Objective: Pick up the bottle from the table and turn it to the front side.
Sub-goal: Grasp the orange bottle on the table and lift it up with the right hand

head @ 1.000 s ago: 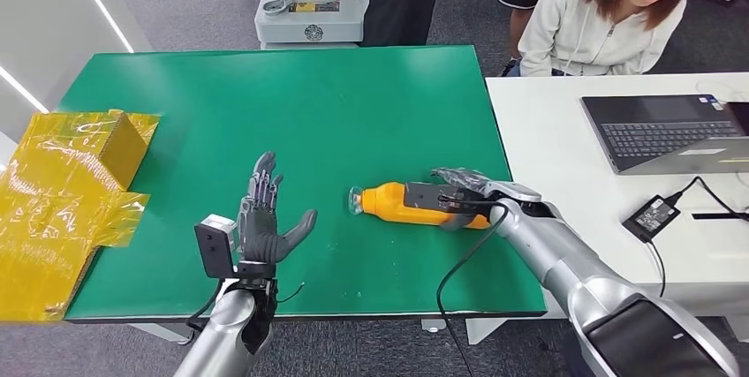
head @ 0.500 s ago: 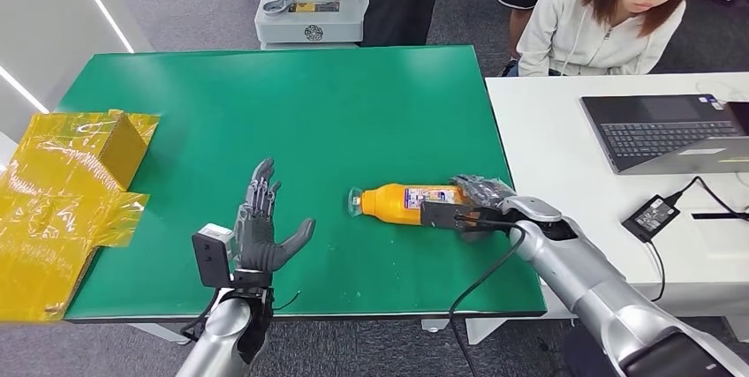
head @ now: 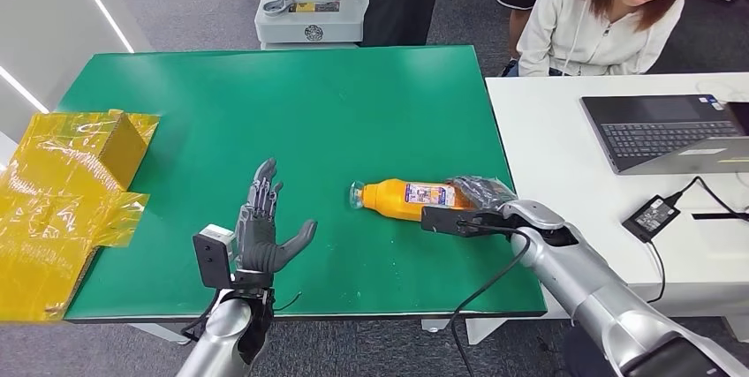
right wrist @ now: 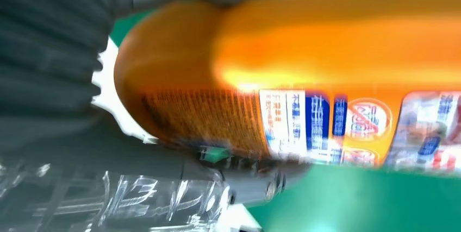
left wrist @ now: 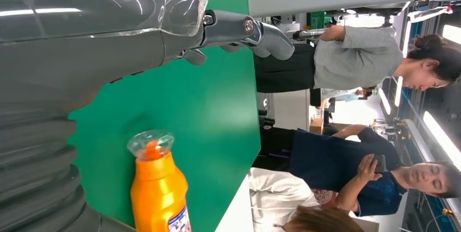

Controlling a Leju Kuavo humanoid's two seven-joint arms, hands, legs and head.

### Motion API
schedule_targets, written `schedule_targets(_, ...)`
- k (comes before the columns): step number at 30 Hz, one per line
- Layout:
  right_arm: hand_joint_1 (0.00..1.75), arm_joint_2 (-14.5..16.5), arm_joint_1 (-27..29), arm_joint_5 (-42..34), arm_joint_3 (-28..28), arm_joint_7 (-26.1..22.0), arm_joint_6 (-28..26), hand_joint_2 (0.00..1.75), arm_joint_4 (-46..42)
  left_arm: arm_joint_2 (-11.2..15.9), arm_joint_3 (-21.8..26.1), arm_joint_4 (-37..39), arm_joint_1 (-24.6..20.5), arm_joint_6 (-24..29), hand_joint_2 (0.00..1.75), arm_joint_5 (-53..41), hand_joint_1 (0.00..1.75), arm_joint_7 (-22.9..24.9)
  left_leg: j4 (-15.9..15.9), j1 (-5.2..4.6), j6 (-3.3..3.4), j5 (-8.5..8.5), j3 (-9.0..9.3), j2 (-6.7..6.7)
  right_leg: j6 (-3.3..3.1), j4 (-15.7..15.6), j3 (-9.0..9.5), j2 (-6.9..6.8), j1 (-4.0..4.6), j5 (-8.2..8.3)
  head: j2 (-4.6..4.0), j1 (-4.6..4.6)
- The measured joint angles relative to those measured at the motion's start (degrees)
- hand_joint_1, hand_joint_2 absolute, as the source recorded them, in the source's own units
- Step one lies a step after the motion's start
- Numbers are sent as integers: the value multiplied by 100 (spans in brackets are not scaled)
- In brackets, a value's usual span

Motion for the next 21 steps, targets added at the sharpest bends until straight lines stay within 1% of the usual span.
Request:
schedule_targets(1,171,4,-2,1,0,-8,4,175,7,0,0,0,0,-1,175,-1,0,-1,0,0,0,0,0,0,0,0,0,0,0,0,0,0)
schedule_targets(6,174,36,13,0,0,-44,-14,175,40,0,0,-1,12,-2,175,0,0,-2,0,0,0,0,3,1,0,0,1,1,0,0,0,-1)
schedule_targets(17,175,37,100,-195,-25,-224,-59,175,43,0,0,-12,52,-4,175,15,0,-2,0,0,0,0,13,3,0,0,10,3,0,0,0,-1)
schedule_targets(19,175,37,154,-318,-56,-351,-115,175,37,0,0,-15,54,-4,175,16,0,-2,0,1,0,0,15,2,0,-1,12,2,1,0,0,-1)
schedule_targets(21,175,37,312,-589,-157,-633,-246,175,-19,0,0,-16,68,3,175,17,0,-11,0,1,0,0,16,0,1,-1,15,0,2,-1,0,-1)
